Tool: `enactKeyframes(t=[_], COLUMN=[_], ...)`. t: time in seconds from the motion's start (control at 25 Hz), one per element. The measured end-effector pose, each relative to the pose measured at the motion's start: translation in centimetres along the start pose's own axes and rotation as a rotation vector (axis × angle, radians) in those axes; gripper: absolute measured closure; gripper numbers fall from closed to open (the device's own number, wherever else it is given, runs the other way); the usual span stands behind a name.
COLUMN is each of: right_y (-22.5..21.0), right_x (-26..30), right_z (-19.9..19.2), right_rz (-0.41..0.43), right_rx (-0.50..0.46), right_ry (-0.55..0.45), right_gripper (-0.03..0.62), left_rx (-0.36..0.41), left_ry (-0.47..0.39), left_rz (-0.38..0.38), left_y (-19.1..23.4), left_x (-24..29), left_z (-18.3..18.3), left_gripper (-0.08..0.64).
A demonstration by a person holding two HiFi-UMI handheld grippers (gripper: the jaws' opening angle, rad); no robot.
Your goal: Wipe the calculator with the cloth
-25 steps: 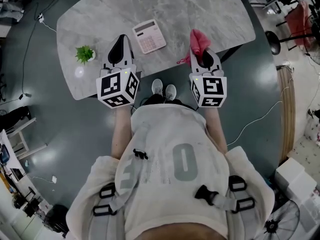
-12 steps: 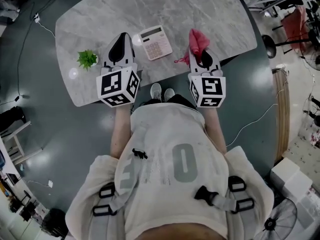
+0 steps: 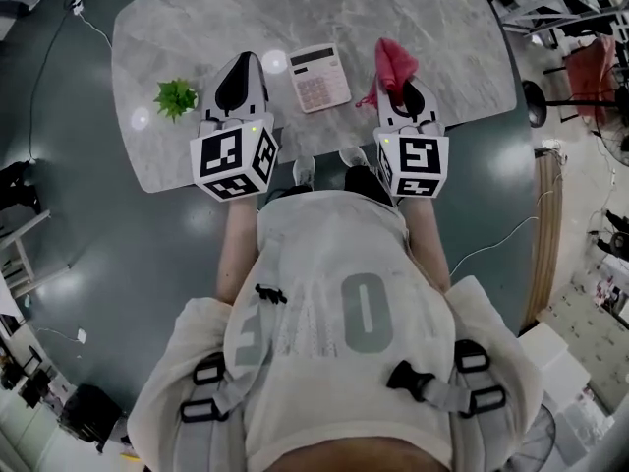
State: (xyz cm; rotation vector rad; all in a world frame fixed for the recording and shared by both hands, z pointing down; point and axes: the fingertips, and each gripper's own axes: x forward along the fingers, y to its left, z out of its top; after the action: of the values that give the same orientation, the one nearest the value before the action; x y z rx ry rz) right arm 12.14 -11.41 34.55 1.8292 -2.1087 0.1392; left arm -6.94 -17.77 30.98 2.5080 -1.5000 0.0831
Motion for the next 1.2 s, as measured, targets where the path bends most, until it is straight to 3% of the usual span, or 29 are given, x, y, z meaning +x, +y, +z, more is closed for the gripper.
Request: enactKeyframes(t=[0.24, 0.52, 0.92, 1.2], right_y=[-1.7, -2.8, -1.0, 0.9], right_x=[2.4, 4.1, 7.0, 8.9], right_z=[2.0, 2.8, 3.9, 2.7], right_rz=[0.069, 0.147, 0.253, 0.304], right_rx=[-0.193, -0.368, -0.8, -0.993], right_ry=[-0.032, -0.068, -0.093, -0.058], right_gripper=[0.538, 0.538, 0.537, 0.537], left_rx=[-0.038, -0.015, 0.005, 0.002], left_ry=[-0.017, -0.047, -0.063, -0.054], left_rz=[0.105, 0.195, 0.265, 0.29], left_y=[0.1, -1.8, -1.8, -0.8], left_x=[0.5, 0.7, 1.2, 0.7], left_z=[-0.6, 0.1, 1.1, 0.6], left_gripper=[0.538, 0.538, 0.538, 0.538])
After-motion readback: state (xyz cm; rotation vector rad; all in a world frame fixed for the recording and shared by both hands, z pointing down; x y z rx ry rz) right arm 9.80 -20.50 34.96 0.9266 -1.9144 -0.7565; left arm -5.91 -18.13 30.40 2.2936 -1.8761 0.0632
